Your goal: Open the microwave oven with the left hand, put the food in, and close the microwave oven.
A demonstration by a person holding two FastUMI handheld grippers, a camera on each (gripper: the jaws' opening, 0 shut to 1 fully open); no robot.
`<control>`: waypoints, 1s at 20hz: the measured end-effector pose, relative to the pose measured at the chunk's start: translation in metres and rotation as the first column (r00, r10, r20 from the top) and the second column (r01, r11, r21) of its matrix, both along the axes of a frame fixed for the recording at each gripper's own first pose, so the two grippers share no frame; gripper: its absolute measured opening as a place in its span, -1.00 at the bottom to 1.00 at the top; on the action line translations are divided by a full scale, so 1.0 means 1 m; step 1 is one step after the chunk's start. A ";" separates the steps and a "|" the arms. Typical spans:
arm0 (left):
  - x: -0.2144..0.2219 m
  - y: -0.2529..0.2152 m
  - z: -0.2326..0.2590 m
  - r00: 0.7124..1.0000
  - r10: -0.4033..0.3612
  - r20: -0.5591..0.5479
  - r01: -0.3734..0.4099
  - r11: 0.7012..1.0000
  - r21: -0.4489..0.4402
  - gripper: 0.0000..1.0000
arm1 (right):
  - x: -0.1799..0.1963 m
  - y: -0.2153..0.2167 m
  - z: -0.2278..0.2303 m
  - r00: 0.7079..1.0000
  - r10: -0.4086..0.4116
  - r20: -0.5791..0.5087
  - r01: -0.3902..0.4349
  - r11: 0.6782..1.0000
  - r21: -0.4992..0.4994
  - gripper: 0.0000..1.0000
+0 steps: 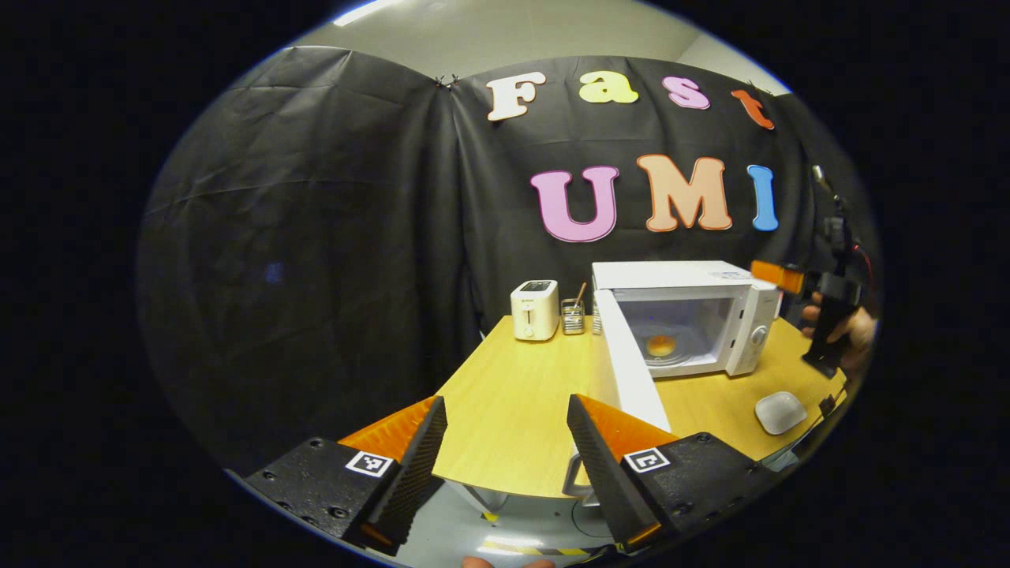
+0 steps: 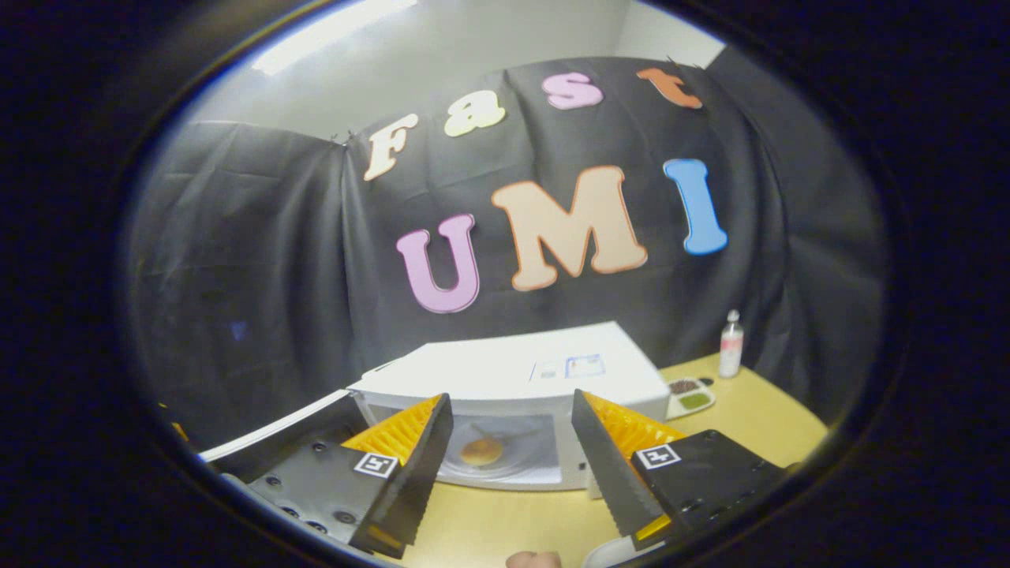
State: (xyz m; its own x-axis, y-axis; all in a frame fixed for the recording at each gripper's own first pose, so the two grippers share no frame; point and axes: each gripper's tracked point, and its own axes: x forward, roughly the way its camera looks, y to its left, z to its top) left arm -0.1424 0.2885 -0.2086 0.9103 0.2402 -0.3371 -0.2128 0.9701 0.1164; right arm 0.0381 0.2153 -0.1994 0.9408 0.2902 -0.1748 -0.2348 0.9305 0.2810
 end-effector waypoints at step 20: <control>0.010 -0.029 -0.089 0.997 0.011 -0.079 -0.014 0.999 -0.036 -0.99 | 0.029 -0.161 0.097 0.973 -0.181 0.145 0.190 0.980 -0.054 0.89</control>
